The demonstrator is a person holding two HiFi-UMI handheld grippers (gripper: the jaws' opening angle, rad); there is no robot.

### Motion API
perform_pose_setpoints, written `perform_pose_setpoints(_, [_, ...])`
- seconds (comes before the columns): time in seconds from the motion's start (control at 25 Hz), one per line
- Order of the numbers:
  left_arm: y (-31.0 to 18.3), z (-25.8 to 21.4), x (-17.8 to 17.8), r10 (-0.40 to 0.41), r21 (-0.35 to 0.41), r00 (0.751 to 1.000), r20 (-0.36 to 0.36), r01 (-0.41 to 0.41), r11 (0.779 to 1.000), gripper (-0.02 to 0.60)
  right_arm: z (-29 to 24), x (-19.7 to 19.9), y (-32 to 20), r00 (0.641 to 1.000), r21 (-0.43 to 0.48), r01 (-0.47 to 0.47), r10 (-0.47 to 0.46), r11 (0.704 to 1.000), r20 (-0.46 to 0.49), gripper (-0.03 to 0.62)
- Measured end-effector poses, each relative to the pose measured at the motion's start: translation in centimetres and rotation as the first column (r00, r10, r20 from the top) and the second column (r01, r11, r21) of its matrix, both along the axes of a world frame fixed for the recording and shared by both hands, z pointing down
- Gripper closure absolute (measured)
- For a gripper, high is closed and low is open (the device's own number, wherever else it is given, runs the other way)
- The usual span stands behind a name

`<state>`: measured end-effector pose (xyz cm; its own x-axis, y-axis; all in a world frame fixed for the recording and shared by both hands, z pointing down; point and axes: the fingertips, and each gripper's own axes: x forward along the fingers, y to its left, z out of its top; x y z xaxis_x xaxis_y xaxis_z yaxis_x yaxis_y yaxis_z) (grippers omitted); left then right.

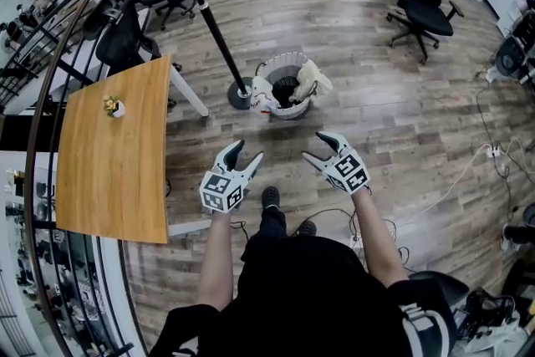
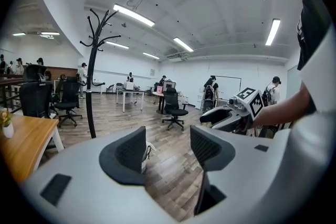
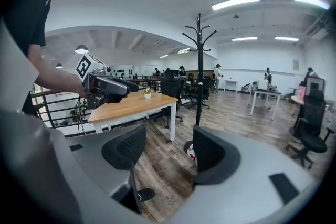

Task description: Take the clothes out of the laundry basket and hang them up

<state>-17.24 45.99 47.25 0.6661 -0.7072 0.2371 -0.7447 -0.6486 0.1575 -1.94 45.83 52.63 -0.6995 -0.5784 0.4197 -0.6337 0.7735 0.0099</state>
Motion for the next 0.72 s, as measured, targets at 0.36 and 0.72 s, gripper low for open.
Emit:
perform_pose_setpoints(0.36, [-4.0,1.2,-2.0,0.049,-0.037,0.999,-0.006,-0.049,0.998,0.316,1.1,-1.9,-3.9,0.999,-0.025,-0.031,0.030,0.999,-0.025,0.316])
perform_pose_setpoints(0.72, [-9.4,3.2,-7.0,0.066,-0.087,0.998,-0.009,-0.066,0.994,0.316,2.1,-5.0,-9.0,0.995,-0.052,-0.093,0.090,0.994,-0.052,0.341])
